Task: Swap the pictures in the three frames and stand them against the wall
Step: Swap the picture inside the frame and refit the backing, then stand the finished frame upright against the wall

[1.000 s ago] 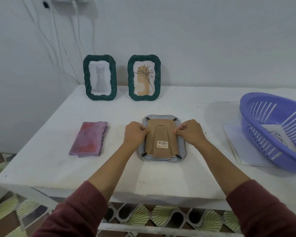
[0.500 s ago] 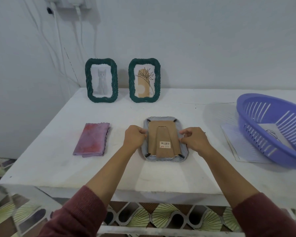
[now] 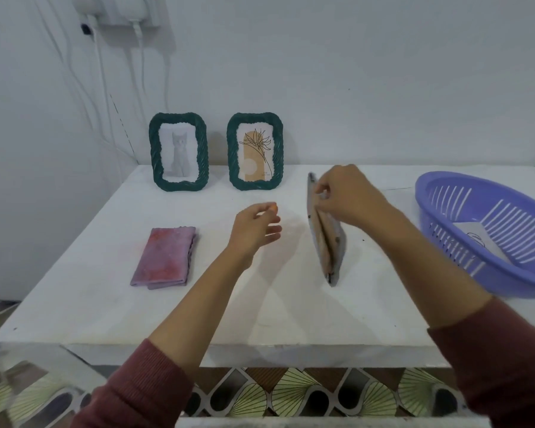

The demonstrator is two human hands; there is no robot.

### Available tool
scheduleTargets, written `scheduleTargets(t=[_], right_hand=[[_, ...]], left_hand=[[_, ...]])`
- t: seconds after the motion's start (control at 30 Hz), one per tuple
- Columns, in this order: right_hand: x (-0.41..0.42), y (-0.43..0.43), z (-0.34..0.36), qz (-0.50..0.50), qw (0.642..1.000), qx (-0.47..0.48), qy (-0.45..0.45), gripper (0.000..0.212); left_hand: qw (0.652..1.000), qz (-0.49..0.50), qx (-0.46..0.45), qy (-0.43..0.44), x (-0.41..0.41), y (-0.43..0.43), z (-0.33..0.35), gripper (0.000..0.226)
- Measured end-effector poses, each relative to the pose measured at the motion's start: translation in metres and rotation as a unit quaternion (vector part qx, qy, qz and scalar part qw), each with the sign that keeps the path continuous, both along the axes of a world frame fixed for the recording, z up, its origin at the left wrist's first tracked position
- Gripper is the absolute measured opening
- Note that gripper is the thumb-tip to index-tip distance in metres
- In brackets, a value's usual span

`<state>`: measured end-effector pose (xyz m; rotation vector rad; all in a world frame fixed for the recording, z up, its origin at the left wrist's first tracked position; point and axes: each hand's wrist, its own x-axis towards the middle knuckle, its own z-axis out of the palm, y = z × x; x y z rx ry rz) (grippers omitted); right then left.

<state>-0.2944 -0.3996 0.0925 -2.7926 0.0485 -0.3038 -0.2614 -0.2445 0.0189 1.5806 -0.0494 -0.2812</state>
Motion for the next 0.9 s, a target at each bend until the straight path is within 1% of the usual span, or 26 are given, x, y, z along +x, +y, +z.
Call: scheduleTargets(t=[0.03,0.1,0.17,0.2,0.27,0.33,0.37,0.4,0.43,0.5,0.53,0.57,0.63,0.67,0.8,0.87,0.9], right_hand=[[-0.001,0.012,0.0,0.027,1.0,0.014,0.004,0.024],[-0.002,0.029,-0.005,0.066,0.994,0.083,0.025,0.025],[-0.002,0.034,-0.018,0.091,0.979,0.174,0.057,0.022],[-0.001,0.032,-0.028,0.088,0.973,0.203,0.062,0.022],[0.002,0.02,-0.052,0.034,0.974,0.219,0.047,0.024],[0.001,0.005,-0.079,-0.044,0.974,0.22,0.032,0.03],[0.0,-0.001,-0.092,-0.071,0.973,0.217,0.037,0.034],[-0.002,-0.005,-0.104,-0.085,0.973,0.211,0.05,0.038],[-0.004,-0.007,-0.114,-0.089,0.973,0.204,0.067,0.043],[-0.007,-0.007,-0.128,-0.082,0.973,0.195,0.094,0.05],[-0.008,-0.007,-0.134,-0.073,0.975,0.184,0.097,0.052],[-0.008,-0.006,-0.139,-0.065,0.979,0.168,0.098,0.053],[-0.009,-0.005,-0.145,-0.059,0.985,0.131,0.095,0.052],[-0.009,-0.004,-0.147,-0.061,0.986,0.12,0.094,0.051],[-0.01,-0.002,-0.149,-0.071,0.988,0.088,0.103,0.051],[-0.01,0.0,-0.15,-0.076,0.988,0.08,0.107,0.051],[-0.009,0.001,-0.15,-0.08,0.988,0.079,0.106,0.051]], left_hand=[[0.999,-0.002,-0.03,0.017,-0.001,-0.001,0.005,0.023],[0.998,0.0,-0.049,0.027,-0.001,0.0,0.01,0.024],[0.999,0.031,-0.016,0.015,0.002,0.003,0.005,0.027],[0.999,0.052,0.013,0.01,0.004,0.006,0.0,0.03],[0.995,0.071,0.069,0.009,0.005,0.013,-0.014,0.037],[0.988,0.073,0.137,0.0,0.003,0.018,-0.027,0.042],[0.984,0.069,0.164,-0.013,0.002,0.02,-0.033,0.039],[0.98,0.058,0.19,-0.034,0.001,0.022,-0.038,0.031],[0.973,0.045,0.221,-0.059,0.0,0.022,-0.042,0.023],[0.954,0.031,0.278,-0.109,0.005,0.023,-0.051,0.038],[0.946,0.026,0.297,-0.125,0.008,0.022,-0.055,0.04],[0.938,0.02,0.314,-0.142,0.011,0.021,-0.059,0.035],[0.93,0.011,0.329,-0.161,0.014,0.019,-0.064,0.027],[0.929,0.009,0.332,-0.163,0.015,0.017,-0.065,0.027],[0.915,0.012,0.349,-0.201,0.014,0.012,-0.071,0.043],[0.916,0.009,0.347,-0.201,0.013,0.012,-0.07,0.042],[0.918,0.015,0.343,-0.2,0.011,0.013,-0.067,0.036]])
